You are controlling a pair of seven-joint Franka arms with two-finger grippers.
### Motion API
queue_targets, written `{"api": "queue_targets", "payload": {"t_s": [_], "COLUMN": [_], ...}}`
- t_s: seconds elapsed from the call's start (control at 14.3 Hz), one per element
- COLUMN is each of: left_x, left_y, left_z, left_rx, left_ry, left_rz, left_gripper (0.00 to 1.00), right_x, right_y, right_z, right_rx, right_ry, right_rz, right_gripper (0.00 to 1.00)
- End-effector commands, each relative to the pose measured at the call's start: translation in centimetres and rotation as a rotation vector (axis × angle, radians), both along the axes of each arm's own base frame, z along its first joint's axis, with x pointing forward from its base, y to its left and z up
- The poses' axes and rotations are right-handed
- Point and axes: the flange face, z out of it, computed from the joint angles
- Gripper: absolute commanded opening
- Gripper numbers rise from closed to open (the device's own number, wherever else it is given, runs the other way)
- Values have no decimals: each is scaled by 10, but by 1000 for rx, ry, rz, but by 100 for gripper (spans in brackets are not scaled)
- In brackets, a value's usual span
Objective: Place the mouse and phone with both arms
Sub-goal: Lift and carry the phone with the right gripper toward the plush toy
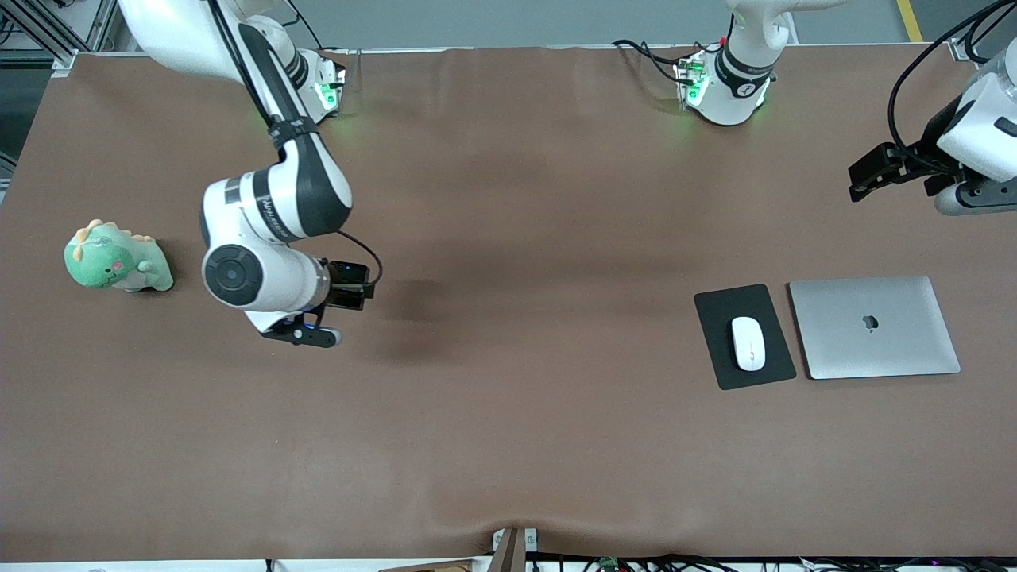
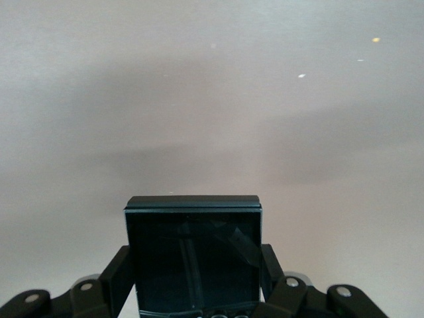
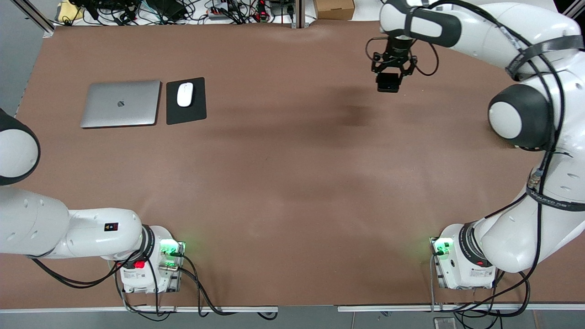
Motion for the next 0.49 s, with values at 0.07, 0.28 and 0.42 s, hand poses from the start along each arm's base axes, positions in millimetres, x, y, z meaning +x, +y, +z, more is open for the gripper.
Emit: {"api": "queue_targets", "payload": {"t_s": [0.07, 0.28, 0.42], "left_x": [-6, -5, -3], "left_y": [-2, -3, -6], "left_z": [2, 1, 0], "left_rx": [-13, -14, -15], "left_ry": [6, 5, -1], "left_rz": [-11, -8, -9], "left_gripper": [100, 100, 100], "right_x": [-30, -36, -36], "right_y": [-40, -85, -126], "right_z": [-11, -25, -38], "right_rx": [11, 36, 33], "right_ry": [-61, -65, -56], "right_rz": [29, 55, 62], "right_gripper": [0, 0, 0]}}
